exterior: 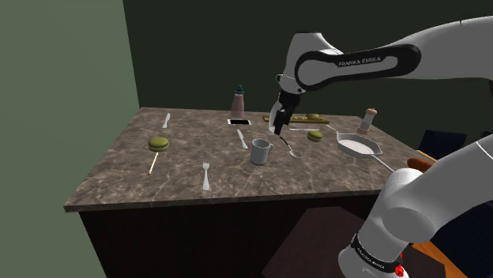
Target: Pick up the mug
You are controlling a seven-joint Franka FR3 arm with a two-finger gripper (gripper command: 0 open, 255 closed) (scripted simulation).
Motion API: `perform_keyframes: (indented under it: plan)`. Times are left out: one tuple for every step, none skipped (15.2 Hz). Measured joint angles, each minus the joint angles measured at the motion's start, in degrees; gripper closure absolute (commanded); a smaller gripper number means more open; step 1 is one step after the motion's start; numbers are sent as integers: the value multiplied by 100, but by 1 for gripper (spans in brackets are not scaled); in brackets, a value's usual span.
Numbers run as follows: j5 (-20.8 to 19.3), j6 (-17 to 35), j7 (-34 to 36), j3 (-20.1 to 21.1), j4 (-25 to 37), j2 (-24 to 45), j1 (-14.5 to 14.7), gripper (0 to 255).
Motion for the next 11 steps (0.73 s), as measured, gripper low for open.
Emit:
perform_keyframes:
  plan:
    - [17, 130, 7, -5, 46, 191, 12, 0]
    - [21, 308, -20, -37, 19, 358, 9, 0]
    - [32, 454, -43, -63, 52, 546, 10, 0]
    - [42, 633, -66, -91, 22, 711, 7, 0]
    - [63, 743, -80, -105, 105, 915, 15, 0]
    - [83, 827, -128, -138, 220, 1123, 11, 0]
    - [109, 960, -128, -143, 282, 1334, 23, 0]
    - [137, 1132, -183, -179, 382, 1615, 16, 0]
    - [170, 1260, -207, -194, 472, 1851, 19, 0]
    - [200, 1383, -236, -207, 519, 2036, 18, 0]
    - [233, 1500, -268, -220, 608, 2252, 17, 0]
